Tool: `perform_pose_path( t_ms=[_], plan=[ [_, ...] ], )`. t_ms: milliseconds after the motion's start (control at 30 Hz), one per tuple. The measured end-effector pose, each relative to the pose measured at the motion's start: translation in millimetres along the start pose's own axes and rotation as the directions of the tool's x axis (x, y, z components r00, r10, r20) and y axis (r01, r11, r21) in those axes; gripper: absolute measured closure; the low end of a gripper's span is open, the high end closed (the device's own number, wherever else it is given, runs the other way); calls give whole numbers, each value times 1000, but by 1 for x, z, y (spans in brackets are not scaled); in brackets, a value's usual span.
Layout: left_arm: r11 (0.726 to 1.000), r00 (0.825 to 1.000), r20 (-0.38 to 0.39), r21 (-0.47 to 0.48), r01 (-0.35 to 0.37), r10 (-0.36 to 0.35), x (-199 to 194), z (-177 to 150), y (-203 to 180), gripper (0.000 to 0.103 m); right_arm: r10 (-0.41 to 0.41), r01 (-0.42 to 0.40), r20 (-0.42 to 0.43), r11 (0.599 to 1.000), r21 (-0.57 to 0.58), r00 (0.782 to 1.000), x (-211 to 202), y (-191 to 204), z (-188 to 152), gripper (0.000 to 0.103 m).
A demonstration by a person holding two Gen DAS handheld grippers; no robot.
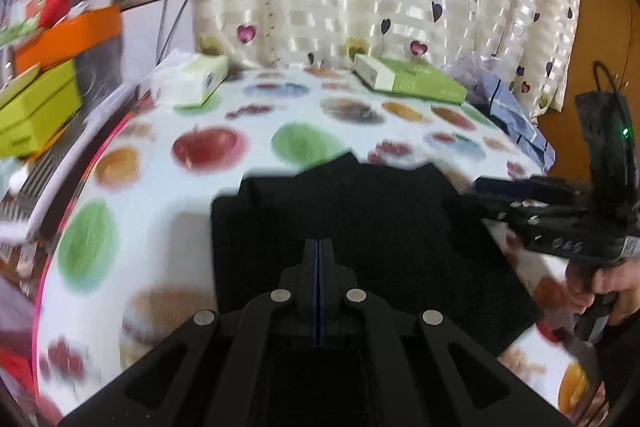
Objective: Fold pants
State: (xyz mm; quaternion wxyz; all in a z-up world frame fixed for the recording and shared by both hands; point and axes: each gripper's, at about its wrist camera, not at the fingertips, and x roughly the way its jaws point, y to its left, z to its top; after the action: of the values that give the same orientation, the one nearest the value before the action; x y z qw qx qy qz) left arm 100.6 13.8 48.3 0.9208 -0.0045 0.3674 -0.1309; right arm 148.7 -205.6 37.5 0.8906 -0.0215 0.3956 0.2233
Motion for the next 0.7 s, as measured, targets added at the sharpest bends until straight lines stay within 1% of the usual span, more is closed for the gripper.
perform_pose_path(
  t_ms=[67, 133, 167, 233, 333, 367, 400, 467, 500, 600, 633, 700],
  plan=[
    [1000, 1000, -17, 4, -6, 6, 20, 13, 1, 101, -11, 11, -13, 1000, -1, 1000, 12, -3, 6, 76],
    [1000, 998, -53, 3, -27, 27, 40, 18, 4, 101, -14, 13, -51, 1000, -9, 999, 29, -6, 8, 76],
    [999, 997, -72, 4, -34, 34, 48, 18, 5, 101, -17, 16, -64, 1000, -15, 998, 36, -8, 8, 79],
    [999, 997, -67, 22, -36, 38, 51, 15, 5, 101, -14, 12, -50, 1000, -29, 999, 39, -10, 8, 79],
    [999, 998, -62, 34, -31, 33, 49, 13, 5, 101, -15, 15, -62, 1000, -15, 998, 33, -11, 10, 79],
    [999, 997, -66, 29, -27, 29, 47, 12, 6, 101, -25, 24, -59, 1000, -14, 998, 27, -9, 9, 77],
    [999, 998, -64, 28, -27, 28, 43, 11, 7, 101, -13, 12, -45, 1000, -11, 999, 14, -7, 4, 77],
    [999, 998, -54, 20, -28, 29, 31, 7, 9, 101, 27, -28, -25, 1000, -7, 999, -3, -2, -5, 77],
    [1000, 999, -47, 12, -14, 14, 23, 3, 11, 101, 47, -47, -12, 999, -16, 999, -17, 4, -14, 77],
    [1000, 1000, -11, -8, 16, -16, -5, -14, 12, 101, 73, -72, 12, 996, -52, 997, -45, 21, -39, 74],
    [1000, 1000, 2, -11, 30, -30, -16, -23, 11, 101, 77, -77, 12, 995, -60, 997, -50, 26, -47, 74],
    [999, 999, 8, -29, 35, -35, -28, -36, 12, 101, 76, -76, -2, 995, -71, 997, -58, 37, -65, 74]
  ],
)
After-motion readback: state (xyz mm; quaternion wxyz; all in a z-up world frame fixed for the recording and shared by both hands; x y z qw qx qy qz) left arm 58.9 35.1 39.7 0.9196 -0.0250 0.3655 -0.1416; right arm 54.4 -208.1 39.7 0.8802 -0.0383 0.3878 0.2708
